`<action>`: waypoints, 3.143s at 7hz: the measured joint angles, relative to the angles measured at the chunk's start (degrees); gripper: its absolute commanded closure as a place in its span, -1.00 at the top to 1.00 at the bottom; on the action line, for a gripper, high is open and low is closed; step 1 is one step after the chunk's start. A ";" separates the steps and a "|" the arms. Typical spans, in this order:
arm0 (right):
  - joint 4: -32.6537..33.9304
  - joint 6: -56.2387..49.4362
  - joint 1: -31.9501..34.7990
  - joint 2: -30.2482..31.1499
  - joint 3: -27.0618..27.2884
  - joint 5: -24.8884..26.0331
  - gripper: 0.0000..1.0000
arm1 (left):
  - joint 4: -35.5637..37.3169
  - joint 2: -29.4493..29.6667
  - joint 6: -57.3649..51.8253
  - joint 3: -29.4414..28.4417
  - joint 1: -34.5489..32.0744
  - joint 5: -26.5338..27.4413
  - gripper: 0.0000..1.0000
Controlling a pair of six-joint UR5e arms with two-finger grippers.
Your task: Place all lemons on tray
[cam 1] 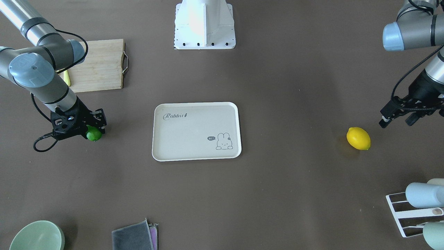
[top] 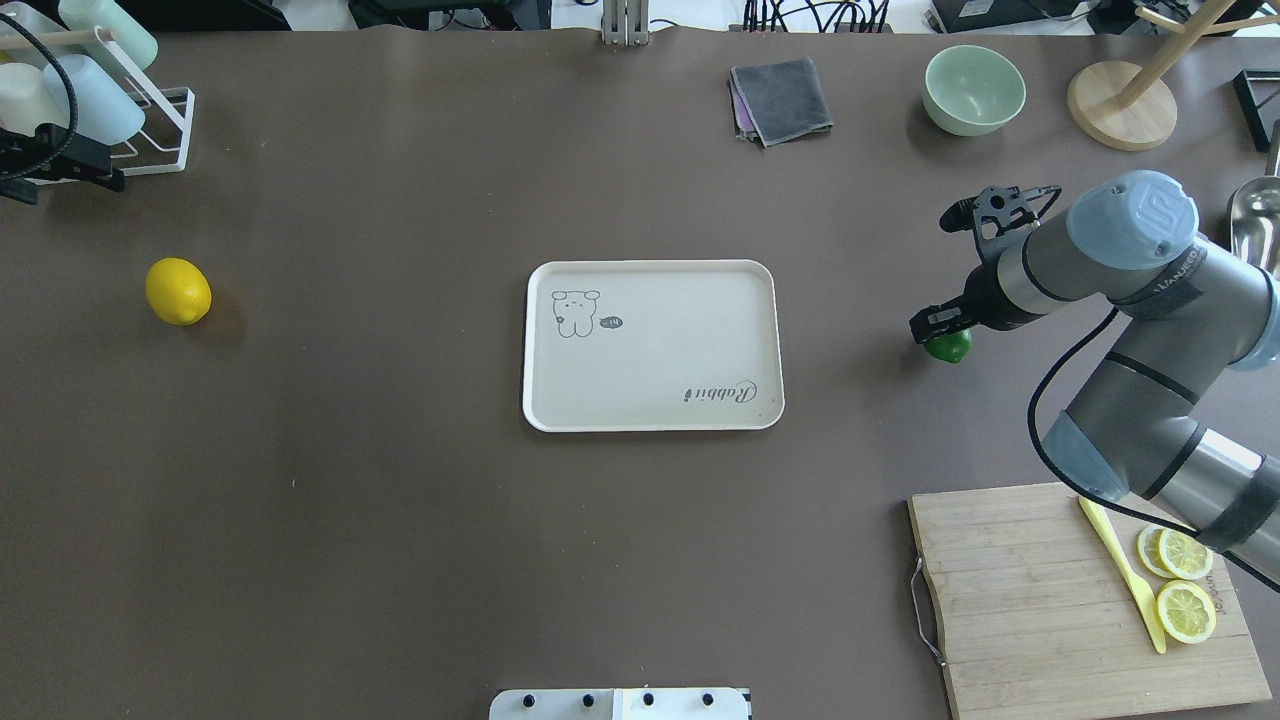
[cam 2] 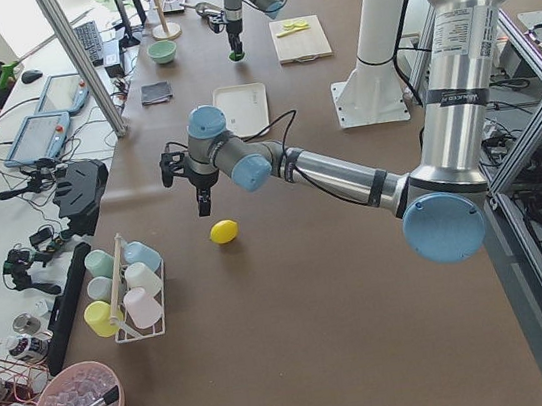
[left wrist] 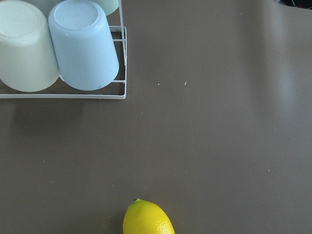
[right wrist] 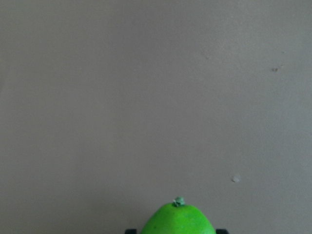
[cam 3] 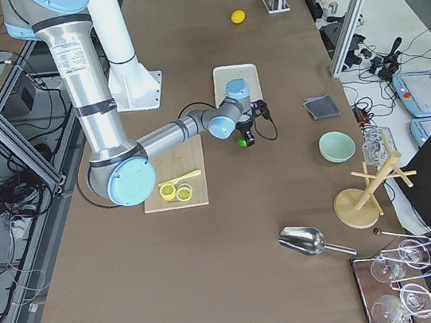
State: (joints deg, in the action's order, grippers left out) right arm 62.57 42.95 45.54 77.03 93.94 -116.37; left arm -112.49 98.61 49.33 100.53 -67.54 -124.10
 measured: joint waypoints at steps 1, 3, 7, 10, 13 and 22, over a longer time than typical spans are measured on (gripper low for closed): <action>2.44 2.14 -0.17 -0.94 2.41 -0.27 -1.00 | -0.08 0.06 0.33 -0.41 0.16 0.00 0.96; 15.73 3.58 -0.25 -5.49 9.26 -0.55 -1.00 | -0.49 0.28 0.63 -1.63 1.40 0.97 0.96; 22.98 5.77 -0.28 -9.44 13.63 -0.96 -1.00 | -10.02 0.28 0.66 -10.45 6.06 4.91 0.96; 22.93 6.83 -0.29 -10.60 13.71 -0.97 -1.00 | -12.71 0.29 4.69 -12.25 9.93 7.17 0.96; 23.20 8.71 -0.71 -12.88 13.53 -0.93 -1.00 | -13.96 0.21 6.36 -14.10 12.36 8.97 0.96; 22.60 14.49 -6.32 -16.23 11.40 2.86 -1.00 | -6.69 5.53 15.06 -6.64 14.14 8.16 -1.00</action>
State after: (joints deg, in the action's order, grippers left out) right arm 85.17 57.44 39.22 60.80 105.34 -113.50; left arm -119.18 104.15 64.39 93.88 -53.40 -115.95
